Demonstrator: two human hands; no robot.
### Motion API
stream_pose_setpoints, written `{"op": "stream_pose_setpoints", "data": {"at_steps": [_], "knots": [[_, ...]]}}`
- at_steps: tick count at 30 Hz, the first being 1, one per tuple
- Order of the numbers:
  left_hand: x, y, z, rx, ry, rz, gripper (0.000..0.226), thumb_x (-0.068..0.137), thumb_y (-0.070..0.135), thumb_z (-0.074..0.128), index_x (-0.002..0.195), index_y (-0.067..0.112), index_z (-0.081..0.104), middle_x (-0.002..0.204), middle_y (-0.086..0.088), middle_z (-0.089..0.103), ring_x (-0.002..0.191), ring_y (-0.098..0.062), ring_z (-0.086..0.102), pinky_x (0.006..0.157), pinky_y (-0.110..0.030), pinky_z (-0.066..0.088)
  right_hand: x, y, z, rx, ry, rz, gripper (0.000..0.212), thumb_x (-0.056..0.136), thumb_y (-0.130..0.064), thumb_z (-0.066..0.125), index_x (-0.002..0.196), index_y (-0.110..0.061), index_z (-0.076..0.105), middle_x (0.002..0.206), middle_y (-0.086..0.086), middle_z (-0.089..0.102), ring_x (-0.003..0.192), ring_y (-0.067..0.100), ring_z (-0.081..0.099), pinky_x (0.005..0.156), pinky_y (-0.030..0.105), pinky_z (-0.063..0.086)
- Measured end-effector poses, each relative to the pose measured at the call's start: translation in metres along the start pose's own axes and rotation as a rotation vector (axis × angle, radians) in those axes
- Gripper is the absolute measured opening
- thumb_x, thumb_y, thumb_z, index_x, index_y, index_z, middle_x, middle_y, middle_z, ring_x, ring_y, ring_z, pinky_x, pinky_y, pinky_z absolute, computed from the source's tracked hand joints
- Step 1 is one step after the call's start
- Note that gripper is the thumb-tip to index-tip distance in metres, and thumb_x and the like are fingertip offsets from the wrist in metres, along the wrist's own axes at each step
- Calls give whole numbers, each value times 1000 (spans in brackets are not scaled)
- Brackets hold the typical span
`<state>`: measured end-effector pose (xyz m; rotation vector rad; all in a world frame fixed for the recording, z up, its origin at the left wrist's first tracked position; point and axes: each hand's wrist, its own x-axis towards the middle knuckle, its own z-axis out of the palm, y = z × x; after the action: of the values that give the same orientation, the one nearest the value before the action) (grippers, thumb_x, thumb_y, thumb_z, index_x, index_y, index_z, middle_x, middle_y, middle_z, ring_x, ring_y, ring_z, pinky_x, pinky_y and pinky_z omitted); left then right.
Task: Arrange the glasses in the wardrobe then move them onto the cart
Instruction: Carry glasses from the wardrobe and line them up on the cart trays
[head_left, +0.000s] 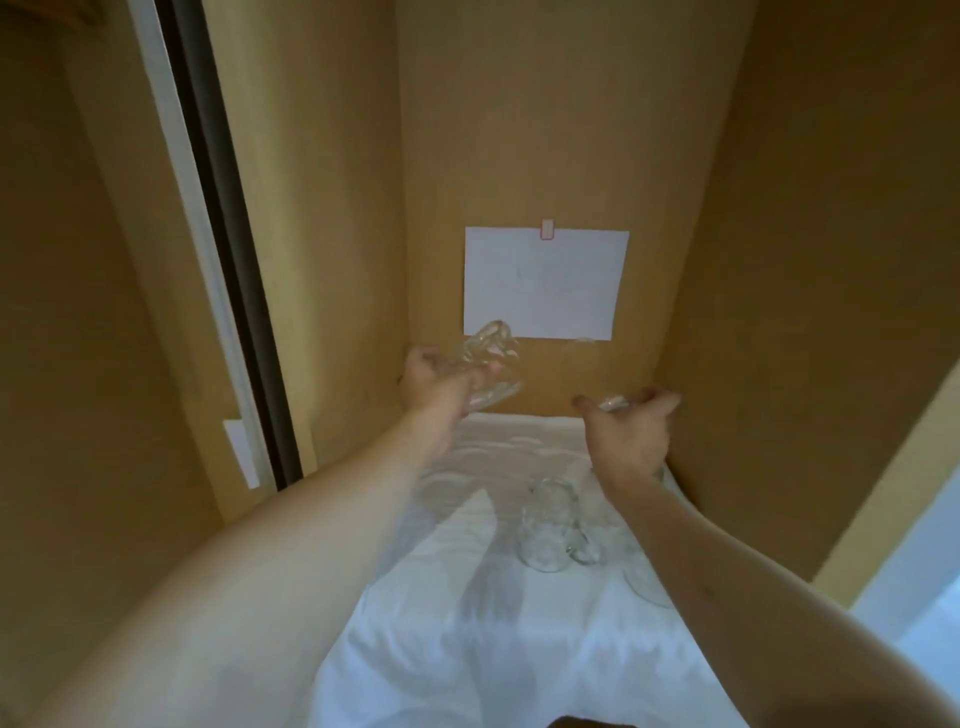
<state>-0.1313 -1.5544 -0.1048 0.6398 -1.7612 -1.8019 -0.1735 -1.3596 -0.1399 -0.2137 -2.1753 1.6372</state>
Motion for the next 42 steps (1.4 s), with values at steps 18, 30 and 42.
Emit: {"op": "stream_pose_setpoints", "data": {"at_steps": [18, 30, 42], "knots": [[-106, 20, -7, -416, -817, -335, 58, 65, 26, 91, 117, 12, 69, 115, -14, 74, 98, -29, 73, 93, -46, 58, -98, -10, -109, 25, 226, -27, 85, 62, -40, 89, 129, -23, 41, 121, -1, 35, 89, 13, 52, 80, 32, 47], [-212, 25, 79, -474, -1020, -386, 59, 76, 40, 81, 125, 9, 65, 99, -13, 74, 89, -30, 69, 97, -54, 53, -112, 22, -241, 43, 516, 18, 93, 64, -38, 94, 136, -22, 37, 115, -7, 53, 101, 15, 60, 94, 38, 54], [-373, 8, 222, -350, -1242, -495, 71, 66, 39, 93, 127, 18, 63, 112, -17, 75, 99, -35, 74, 85, -49, 59, -111, 90, -434, -27, 659, 54, 96, 66, -33, 93, 140, -21, 34, 119, 1, 54, 103, 20, 59, 96, 47, 54]]}}
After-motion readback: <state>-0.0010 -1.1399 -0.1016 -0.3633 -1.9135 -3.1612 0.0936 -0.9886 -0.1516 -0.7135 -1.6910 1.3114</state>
